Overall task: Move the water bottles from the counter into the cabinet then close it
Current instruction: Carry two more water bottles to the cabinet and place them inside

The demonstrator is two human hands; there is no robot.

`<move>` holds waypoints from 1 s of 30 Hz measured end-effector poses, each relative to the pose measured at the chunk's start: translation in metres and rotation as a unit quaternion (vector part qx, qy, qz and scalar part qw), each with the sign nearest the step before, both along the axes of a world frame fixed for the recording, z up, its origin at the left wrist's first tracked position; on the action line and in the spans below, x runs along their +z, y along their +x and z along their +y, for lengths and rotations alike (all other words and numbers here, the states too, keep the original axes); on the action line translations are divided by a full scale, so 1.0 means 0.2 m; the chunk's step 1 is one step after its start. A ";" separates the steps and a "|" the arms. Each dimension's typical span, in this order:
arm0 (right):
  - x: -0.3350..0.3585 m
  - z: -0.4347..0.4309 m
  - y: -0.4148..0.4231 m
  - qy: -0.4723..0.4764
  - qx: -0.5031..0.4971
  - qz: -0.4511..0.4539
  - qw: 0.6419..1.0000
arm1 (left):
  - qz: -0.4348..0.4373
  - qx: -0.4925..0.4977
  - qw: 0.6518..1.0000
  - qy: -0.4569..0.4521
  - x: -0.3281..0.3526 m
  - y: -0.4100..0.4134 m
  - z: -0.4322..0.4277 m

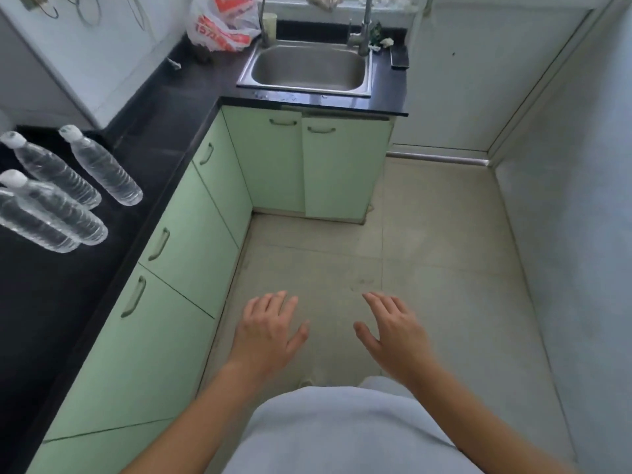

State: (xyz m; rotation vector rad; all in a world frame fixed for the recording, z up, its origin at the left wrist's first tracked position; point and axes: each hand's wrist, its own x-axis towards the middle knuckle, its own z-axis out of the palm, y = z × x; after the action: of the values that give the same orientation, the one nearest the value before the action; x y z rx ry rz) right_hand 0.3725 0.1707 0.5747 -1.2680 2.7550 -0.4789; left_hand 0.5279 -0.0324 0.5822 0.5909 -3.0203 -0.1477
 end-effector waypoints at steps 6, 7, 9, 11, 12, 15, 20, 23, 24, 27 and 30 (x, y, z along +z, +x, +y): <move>0.01 -0.19 -0.39 0.015 -0.012 0.000 1.000 | 0.014 -0.006 1.000 0.006 0.05 -0.39 -0.28; 0.01 -0.24 -0.46 0.017 -0.003 0.000 1.000 | 0.020 0.002 1.000 0.002 0.04 -0.44 -0.33; -0.01 -0.37 -0.61 0.022 0.022 0.004 1.000 | 0.024 0.023 0.999 -0.006 0.01 -0.53 -0.42; -0.01 -0.54 -0.74 0.021 0.051 -0.001 0.998 | 0.014 0.055 0.998 -0.005 0.00 -0.59 -0.51; 0.00 -0.63 -0.80 0.021 0.067 -0.006 0.997 | 0.010 0.075 0.997 -0.005 0.00 -0.60 -0.56; 0.03 -0.92 -0.95 0.023 0.131 -0.012 0.991 | 0.003 0.147 0.989 -0.010 0.01 -0.63 -0.66; 0.05 -1.46 -1.02 0.032 0.305 -0.021 0.952 | -0.003 0.319 0.948 -0.006 0.07 -0.53 -0.77; 0.09 -1.74 -0.93 0.036 0.397 -0.016 0.917 | 0.007 0.419 0.908 -0.009 0.08 -0.39 -0.77; 0.11 -1.82 -0.89 0.036 0.422 -0.012 0.906 | 0.013 0.445 0.895 -0.012 0.09 -0.35 -0.78; 0.14 -2.03 -0.75 0.032 0.476 -0.012 0.879 | 0.023 0.502 0.864 -0.030 0.10 -0.22 -0.79; 0.14 -2.17 -0.64 0.031 0.509 -0.011 0.860 | 0.027 0.543 0.838 -0.040 0.10 -0.11 -0.83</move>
State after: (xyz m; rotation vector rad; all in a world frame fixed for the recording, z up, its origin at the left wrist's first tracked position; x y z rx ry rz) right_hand 0.2438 -0.2641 0.6029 -2.3465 1.6417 -0.2691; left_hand 0.5054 -0.1986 0.6012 2.0587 -2.1412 0.0294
